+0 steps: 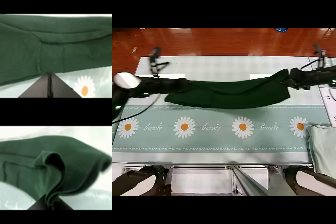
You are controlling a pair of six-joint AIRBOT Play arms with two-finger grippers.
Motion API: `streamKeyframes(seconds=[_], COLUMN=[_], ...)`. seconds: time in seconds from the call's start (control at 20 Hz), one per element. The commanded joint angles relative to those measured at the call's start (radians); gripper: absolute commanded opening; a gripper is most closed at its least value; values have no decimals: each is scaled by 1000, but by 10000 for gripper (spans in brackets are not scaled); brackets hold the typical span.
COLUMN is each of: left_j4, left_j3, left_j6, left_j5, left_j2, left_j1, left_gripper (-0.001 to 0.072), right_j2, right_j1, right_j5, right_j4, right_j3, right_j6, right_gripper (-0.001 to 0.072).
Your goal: Fold the shirts.
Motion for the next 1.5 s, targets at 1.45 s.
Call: streamKeyframes(seconds=[1.45], left_j4=[243], left_j3=[223], left_j6=[-45], left_j5=[-373], left_j2=[64], left_j1=[100], left_gripper=[17], right_j2=[34], right_j1=[521], right_j5=[-282], right_j4=[97], right_j3=[-17], right_j6=[151], right_gripper=[26])
